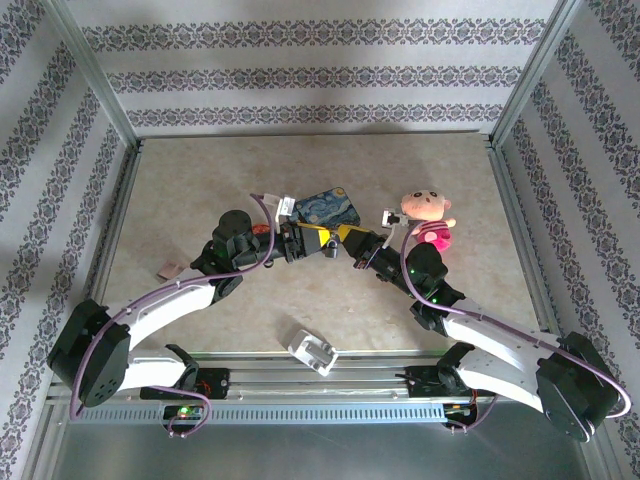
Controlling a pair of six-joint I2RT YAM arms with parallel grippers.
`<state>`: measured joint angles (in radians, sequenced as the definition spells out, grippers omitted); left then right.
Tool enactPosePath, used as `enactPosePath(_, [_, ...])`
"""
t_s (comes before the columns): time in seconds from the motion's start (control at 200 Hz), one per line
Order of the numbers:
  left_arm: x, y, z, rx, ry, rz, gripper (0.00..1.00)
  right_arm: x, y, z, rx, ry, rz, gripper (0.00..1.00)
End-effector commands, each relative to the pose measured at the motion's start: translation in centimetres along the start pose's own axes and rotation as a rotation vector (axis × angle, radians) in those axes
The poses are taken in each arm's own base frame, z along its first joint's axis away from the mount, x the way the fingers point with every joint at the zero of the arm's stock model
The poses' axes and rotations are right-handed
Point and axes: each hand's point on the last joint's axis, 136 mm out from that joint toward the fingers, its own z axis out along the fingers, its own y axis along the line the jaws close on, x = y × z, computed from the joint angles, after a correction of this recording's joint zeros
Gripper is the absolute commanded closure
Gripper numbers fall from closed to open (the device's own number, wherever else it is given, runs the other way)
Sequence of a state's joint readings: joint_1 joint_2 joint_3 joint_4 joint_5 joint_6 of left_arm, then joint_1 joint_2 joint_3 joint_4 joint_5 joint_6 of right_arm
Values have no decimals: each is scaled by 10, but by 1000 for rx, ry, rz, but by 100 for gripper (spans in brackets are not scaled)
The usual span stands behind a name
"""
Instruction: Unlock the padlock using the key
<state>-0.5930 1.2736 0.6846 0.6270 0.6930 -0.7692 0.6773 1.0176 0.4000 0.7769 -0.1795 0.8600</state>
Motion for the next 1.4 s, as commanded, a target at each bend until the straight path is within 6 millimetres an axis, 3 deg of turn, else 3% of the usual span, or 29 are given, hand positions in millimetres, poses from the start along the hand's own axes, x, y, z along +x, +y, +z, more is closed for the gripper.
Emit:
enactPosePath(0.0, [-8,-6,0,48,-26,14,70,-17,27,5,-78,-45,-7,100])
enactPosePath(0.425, [-7,3,5,57,-32,-15,69,-15,27,9,-81,-30,1,100])
enactPosePath(0.55, [-6,6,7,60,-32,-27,65,-15,30,9,-88,-27,1,100])
enactPosePath(0.725, [-4,13,8,52,-36,-49,52,-16,32,8,-93,-32,0,100])
enactPosePath(1.134, [-8,25,-14,-43,-67,-51,52,-18,32,4,-85,-47,-9,100])
enactPosePath(1.399, [-15,15,-6,22,-64,-48,54,-13,34,13,-95,-14,-2,100])
